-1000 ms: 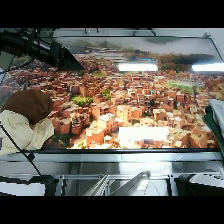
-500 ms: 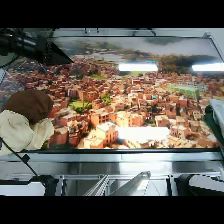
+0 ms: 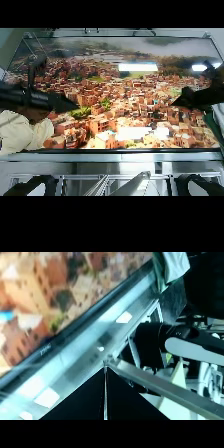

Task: Fold the shirts.

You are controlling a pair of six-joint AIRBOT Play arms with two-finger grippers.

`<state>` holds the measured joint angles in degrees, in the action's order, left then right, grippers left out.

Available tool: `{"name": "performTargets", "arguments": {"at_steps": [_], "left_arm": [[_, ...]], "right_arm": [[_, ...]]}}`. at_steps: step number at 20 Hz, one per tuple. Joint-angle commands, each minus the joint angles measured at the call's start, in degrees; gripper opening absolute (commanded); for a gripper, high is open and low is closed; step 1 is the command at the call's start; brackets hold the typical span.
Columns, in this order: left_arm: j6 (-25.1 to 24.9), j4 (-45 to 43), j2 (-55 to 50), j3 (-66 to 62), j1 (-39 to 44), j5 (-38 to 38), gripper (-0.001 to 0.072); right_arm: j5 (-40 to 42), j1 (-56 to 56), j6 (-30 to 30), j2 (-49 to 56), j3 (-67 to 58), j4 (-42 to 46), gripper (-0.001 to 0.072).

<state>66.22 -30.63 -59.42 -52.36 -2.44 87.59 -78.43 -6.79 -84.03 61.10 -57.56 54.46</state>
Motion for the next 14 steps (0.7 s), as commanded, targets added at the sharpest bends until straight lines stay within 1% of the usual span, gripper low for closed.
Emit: {"name": "performTargets", "arguments": {"at_steps": [1, 9, 14], "left_arm": [[-1.7, 0.2, 7.0, 14.6, 0.3, -3.1, 0.002], [-1.6, 0.7, 11.3, 18.3, 0.4, -5.3, 0.0019], [-1.0, 0.7, 11.5, 18.3, 0.4, -5.1, 0.0019]], "right_arm": [[6.4, 7.4, 1.6, -2.6, 7.0, -0.8, 0.0017], [6.2, 7.4, 1.1, -2.6, 7.1, -0.8, 0.0017], [6.2, 7.4, 1.1, -2.6, 7.1, -0.7, 0.0017]]}}
